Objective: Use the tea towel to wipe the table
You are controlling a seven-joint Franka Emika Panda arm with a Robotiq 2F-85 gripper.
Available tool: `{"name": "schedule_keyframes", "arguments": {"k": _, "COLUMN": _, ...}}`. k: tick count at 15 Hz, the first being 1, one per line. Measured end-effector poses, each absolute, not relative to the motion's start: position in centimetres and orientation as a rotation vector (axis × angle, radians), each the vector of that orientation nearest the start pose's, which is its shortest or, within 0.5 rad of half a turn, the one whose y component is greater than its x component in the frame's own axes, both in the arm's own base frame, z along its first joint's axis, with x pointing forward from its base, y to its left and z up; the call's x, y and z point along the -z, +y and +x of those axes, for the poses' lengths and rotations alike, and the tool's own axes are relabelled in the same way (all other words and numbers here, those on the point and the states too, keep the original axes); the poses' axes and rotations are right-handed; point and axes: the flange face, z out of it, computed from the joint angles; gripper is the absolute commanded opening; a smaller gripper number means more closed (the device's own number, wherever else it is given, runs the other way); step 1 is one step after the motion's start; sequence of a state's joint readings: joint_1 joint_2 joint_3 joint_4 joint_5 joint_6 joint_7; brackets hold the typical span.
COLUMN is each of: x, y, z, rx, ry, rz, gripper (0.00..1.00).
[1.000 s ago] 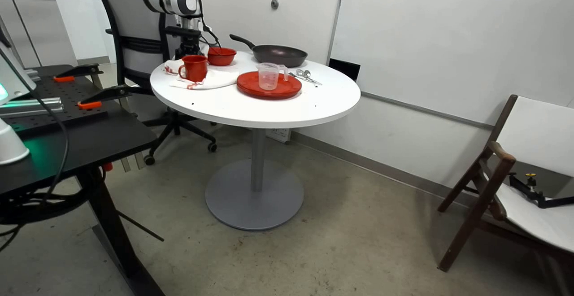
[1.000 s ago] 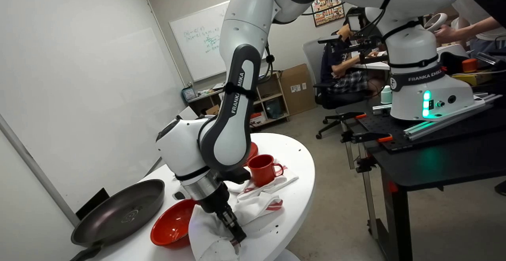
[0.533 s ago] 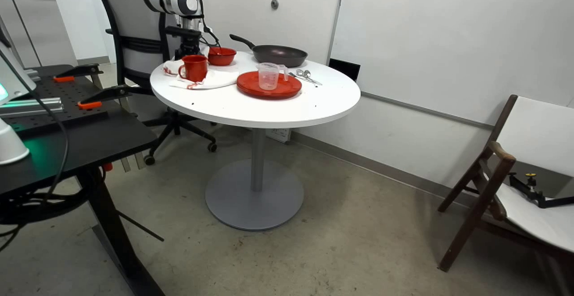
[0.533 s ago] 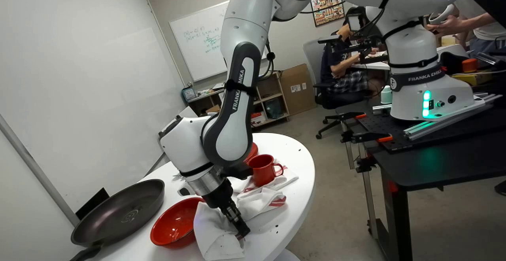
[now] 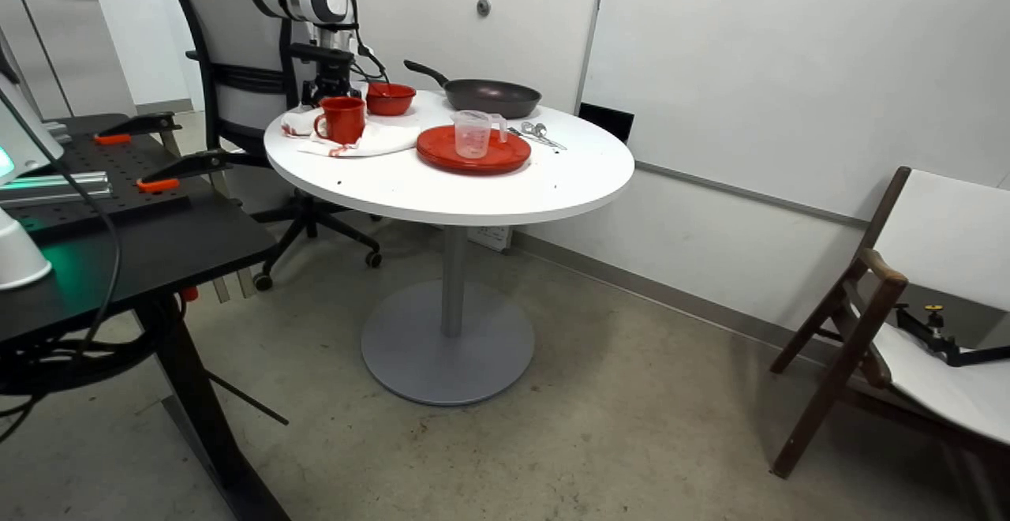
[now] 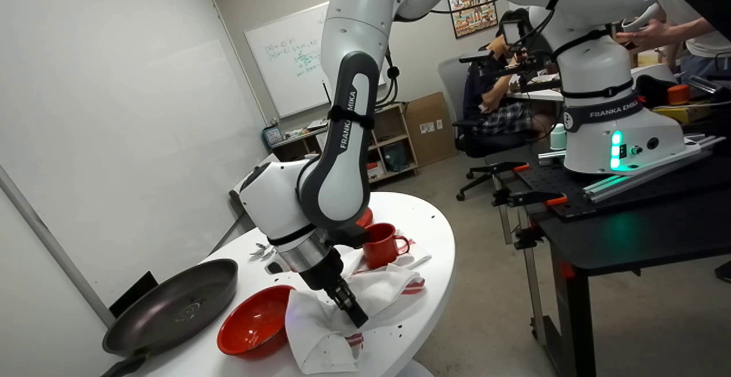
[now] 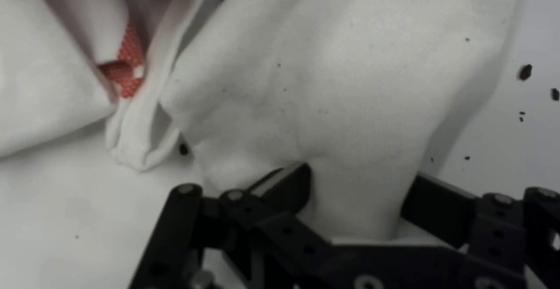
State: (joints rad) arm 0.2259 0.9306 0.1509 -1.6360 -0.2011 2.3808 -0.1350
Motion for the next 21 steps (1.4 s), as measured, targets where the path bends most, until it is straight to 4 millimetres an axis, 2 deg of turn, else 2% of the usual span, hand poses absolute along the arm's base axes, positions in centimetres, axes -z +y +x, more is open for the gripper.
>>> {"name": "schedule_keyframes", "arguments": {"k": 2, "x": -6.6, "y": 23.0, "z": 60.5, "rx": -0.265, "ry": -0.971, "rz": -2.996, "gripper": 0.98}}
{"name": "schedule_keyframes", "arguments": {"k": 3, "x": -6.8, "y": 23.0, "z": 60.4, "rx": -0.263, "ry": -0.975, "rz": -2.993, "gripper": 1.0}}
{"name": "schedule_keyframes", "arguments": {"k": 13, "x": -7.8, "y": 22.3, "z": 59.0, "rx": -0.239, "ry": -1.068, "rz": -2.937, "gripper": 1.0}}
{"name": "schedule_keyframes", "arguments": {"k": 18, "x": -9.4, "y": 22.3, "z": 58.7, "rx": -0.178, "ry": -1.098, "rz": -2.92, "gripper": 1.0}}
{"name": "schedule_keyframes", "arguments": {"k": 19, "x": -9.7, "y": 22.4, "z": 58.6, "rx": -0.171, "ry": -1.101, "rz": -2.918, "gripper": 0.75}}
{"name": "schedule_keyframes", "arguments": {"k": 20, "x": -9.9, "y": 22.5, "z": 58.5, "rx": -0.166, "ry": -1.105, "rz": -2.916, "gripper": 0.74}}
{"name": "schedule_keyframes", "arguments": {"k": 21, "x": -10.1, "y": 22.5, "z": 58.4, "rx": -0.163, "ry": -1.108, "rz": -2.915, "gripper": 0.67}}
